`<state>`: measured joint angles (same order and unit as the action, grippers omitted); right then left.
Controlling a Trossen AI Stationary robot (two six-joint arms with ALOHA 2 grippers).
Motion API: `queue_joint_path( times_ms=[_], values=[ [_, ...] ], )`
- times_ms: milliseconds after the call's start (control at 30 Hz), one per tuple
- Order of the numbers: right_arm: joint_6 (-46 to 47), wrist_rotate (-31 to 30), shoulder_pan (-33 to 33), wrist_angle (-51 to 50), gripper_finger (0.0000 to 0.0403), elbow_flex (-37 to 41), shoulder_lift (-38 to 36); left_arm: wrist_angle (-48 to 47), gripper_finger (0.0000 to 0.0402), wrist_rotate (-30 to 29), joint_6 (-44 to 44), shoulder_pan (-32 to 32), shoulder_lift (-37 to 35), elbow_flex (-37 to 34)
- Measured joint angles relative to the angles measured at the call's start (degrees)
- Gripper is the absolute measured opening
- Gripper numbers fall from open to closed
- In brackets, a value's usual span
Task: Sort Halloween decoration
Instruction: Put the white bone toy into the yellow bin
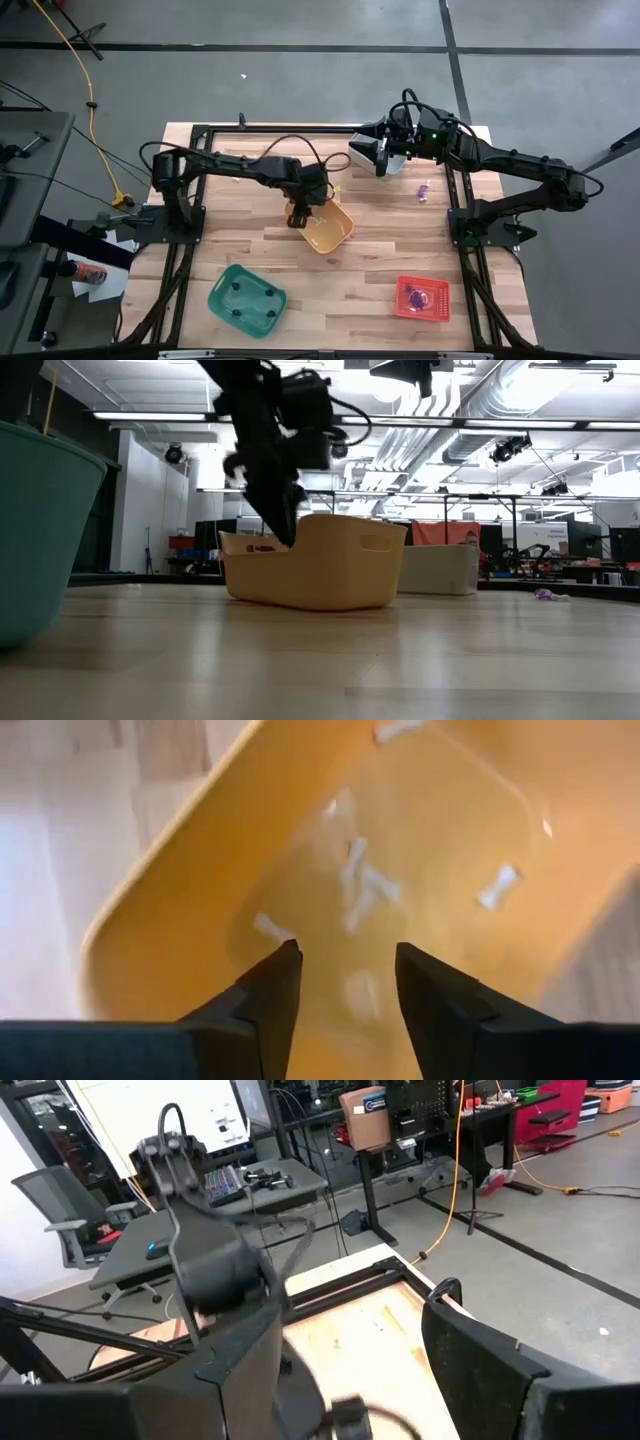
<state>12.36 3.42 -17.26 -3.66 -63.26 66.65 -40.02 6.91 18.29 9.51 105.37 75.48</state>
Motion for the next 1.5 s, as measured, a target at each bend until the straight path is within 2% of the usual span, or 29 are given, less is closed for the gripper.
queue_joint_path(
  times_ms=[167,267,400,567,767,933,1500],
  values=[
    [0.0,0.0,0.0,-0.3,0.0236,0.0,0.0,-4.1,0.0156,1.9,-3.1,3.6,-8.4,1.0],
    [-0.5,-0.5,0.0,-0.4,0.0236,0.0,0.0,-0.6,0.0156,4.7,-5.1,6.5,-16.4,-0.1],
    [-0.9,-2.6,0.0,-0.3,0.0236,0.0,0.0,13.2,0.0156,8.5,-10.0,10.5,-29.2,-6.1],
    [-0.9,-3.3,0.0,0.1,0.0236,0.0,0.0,31.5,0.0156,9.1,-18.3,13.9,-43.6,-17.9],
    [-0.9,-3.3,0.0,0.6,0.0236,0.0,0.0,43.7,0.0156,9.1,-26.7,14.6,-55.5,-29.8],
    [-2.3,-3.3,0.0,1.7,0.0236,0.0,0.0,48.8,0.0156,9.1,-30.5,14.6,-58.8,-33.2],
    [-2.2,-3.2,0.0,1.3,0.0236,0.0,0.0,50.2,0.0156,9.1,-31.3,14.6,-58.7,-33.3]
  ],
)
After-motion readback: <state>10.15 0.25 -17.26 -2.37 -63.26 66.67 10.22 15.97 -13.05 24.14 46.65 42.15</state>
